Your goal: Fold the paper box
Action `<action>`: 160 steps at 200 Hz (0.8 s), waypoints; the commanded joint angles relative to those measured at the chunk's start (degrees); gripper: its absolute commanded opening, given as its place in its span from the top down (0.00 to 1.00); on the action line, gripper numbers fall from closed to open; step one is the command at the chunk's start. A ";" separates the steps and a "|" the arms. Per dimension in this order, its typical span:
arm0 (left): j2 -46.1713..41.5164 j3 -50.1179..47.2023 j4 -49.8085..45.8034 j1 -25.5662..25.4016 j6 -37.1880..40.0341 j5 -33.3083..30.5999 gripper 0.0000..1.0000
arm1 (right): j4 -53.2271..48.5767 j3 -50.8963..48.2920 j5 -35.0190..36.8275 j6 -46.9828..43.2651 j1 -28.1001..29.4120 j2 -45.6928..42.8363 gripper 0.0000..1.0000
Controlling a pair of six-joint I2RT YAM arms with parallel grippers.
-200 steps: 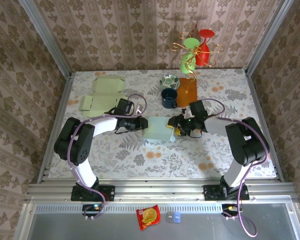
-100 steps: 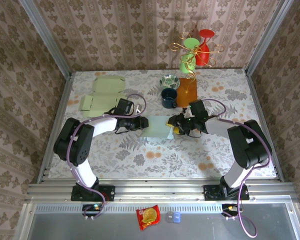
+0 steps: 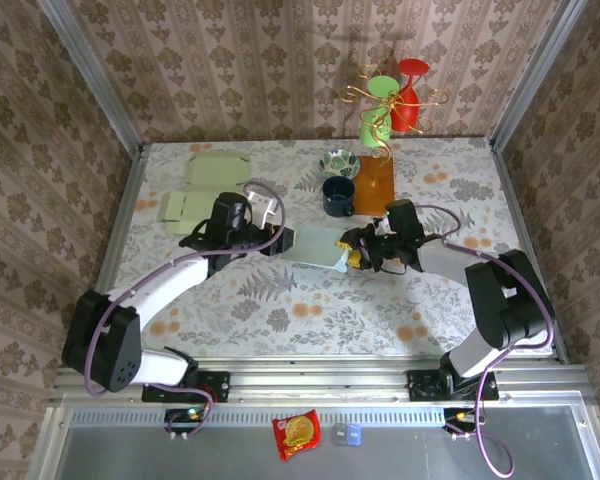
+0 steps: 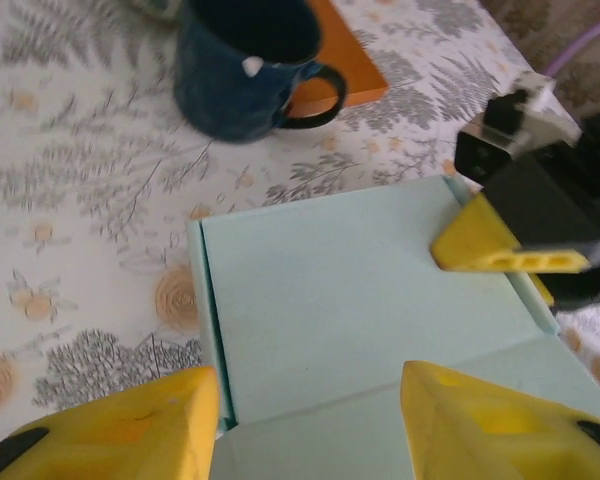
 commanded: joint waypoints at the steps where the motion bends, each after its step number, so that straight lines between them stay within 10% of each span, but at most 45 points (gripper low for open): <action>1: -1.83 0.09 -4.34 -0.62 16.01 4.18 0.48 | -2.11 -1.17 -4.18 6.72 -1.52 -3.30 0.63; 43: -6.19 -2.62 -8.76 -5.32 38.36 2.10 0.36 | -9.86 -1.55 -9.29 11.97 -4.24 -6.03 0.64; 147: -0.97 -1.99 -10.96 -9.72 55.28 4.62 0.27 | -23.18 -1.97 -18.15 12.08 -7.68 -5.97 0.68; 160: -0.35 -2.25 -10.31 -9.74 55.48 4.42 0.15 | -23.82 -1.91 -19.17 11.83 -7.81 -4.99 0.69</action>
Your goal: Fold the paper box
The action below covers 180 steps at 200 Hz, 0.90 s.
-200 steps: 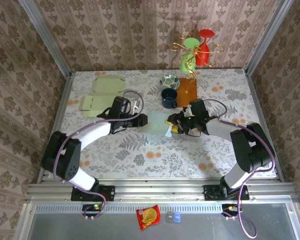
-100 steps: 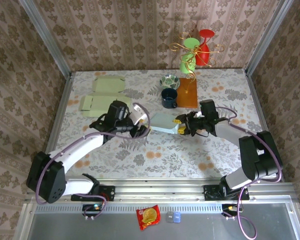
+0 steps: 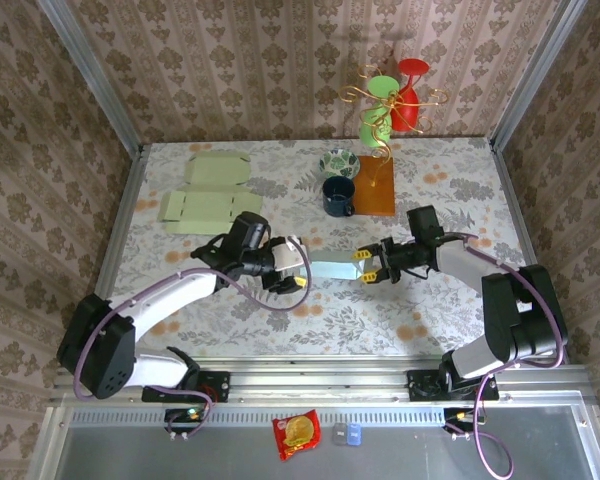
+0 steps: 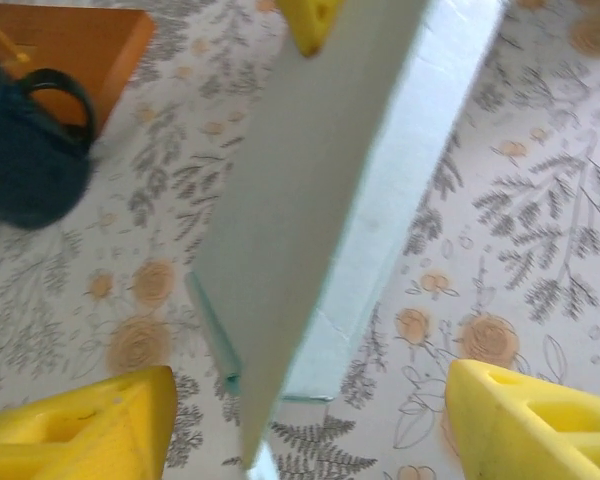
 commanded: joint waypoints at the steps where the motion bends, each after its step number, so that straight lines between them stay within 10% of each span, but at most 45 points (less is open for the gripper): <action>1: 0.98 0.35 -1.12 -0.40 4.84 2.25 0.15 | -3.72 -0.72 -4.91 0.70 -0.58 0.26 0.69; 117: 9.86 2.61 5.97 -5.15 2.01 -4.48 0.18 | -5.50 -0.13 -7.95 -1.26 -1.05 5.45 0.69; 180: 13.52 7.97 -1.38 -5.37 1.53 -0.58 0.36 | -4.06 -0.84 -7.48 -0.79 -4.07 7.04 0.50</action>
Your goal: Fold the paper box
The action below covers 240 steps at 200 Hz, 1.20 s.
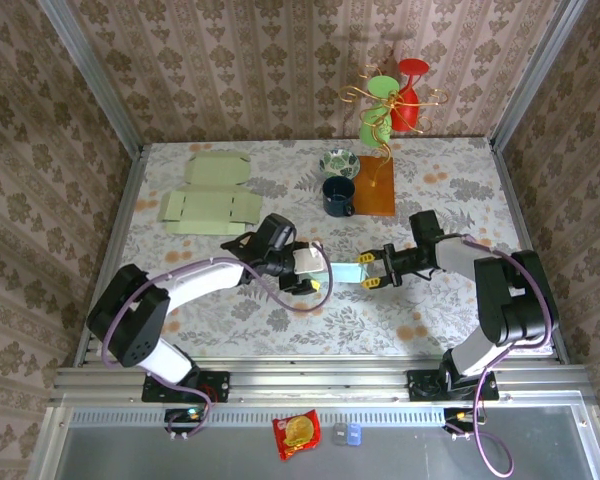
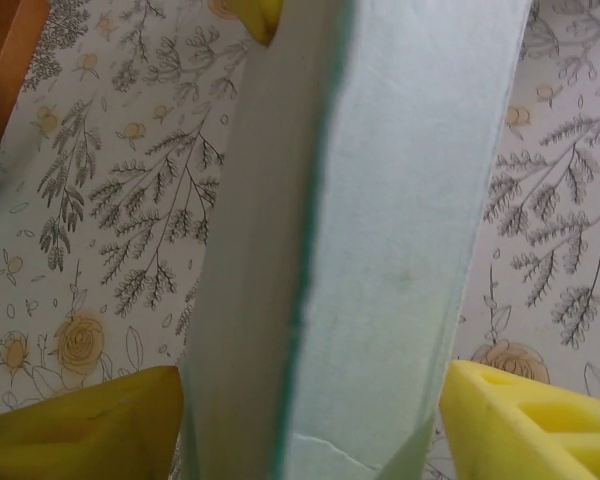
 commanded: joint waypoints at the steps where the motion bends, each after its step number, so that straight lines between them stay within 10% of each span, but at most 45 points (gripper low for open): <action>1: 1.30 2.99 -4.68 -0.47 0.03 2.82 0.36 | -0.71 -0.80 -0.11 0.38 -1.22 1.13 0.50; 138: 9.74 16.92 -19.98 -0.70 -5.60 7.03 0.52 | 4.22 0.08 5.41 6.81 -4.07 -1.34 0.32; 205: 12.34 20.54 -24.48 -0.49 -12.08 6.22 0.52 | -8.59 0.57 28.65 -0.21 -8.76 -22.60 0.31; 240: 11.64 20.34 -24.62 -0.91 -13.93 5.20 0.52 | -12.98 -2.53 46.68 -1.96 -0.41 -39.07 0.37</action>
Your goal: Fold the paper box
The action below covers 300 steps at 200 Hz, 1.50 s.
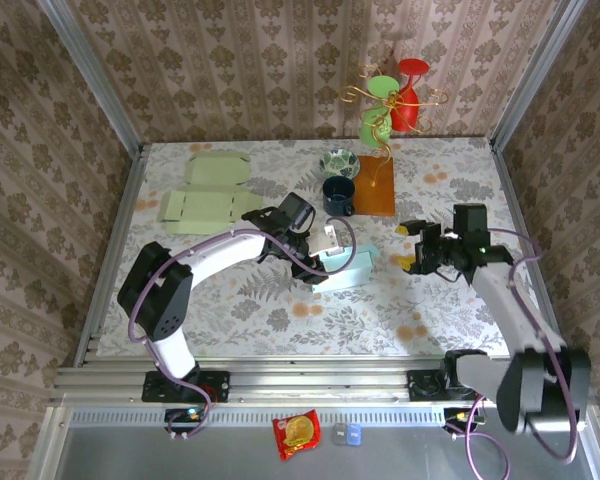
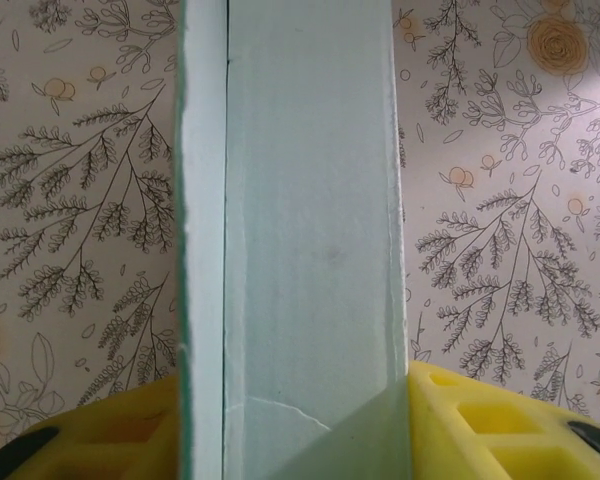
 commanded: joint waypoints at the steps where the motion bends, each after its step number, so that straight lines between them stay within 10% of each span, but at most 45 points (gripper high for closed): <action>1: 0.09 0.86 -2.86 -0.80 -2.86 0.18 0.52 | -6.40 -2.45 16.52 -2.19 6.79 -8.74 0.37; 58: -1.77 -1.29 -1.44 -3.26 -3.52 -4.45 0.52 | 5.15 -8.70 29.30 7.67 29.82 -8.95 0.36; 213: -1.94 -2.34 0.97 -6.67 -5.53 -8.22 0.48 | 11.40 -11.76 28.73 10.05 30.57 3.84 0.69; 300: -3.16 -3.38 2.03 -7.20 -5.62 -10.85 0.57 | 3.22 -4.75 27.34 2.09 29.79 2.27 0.67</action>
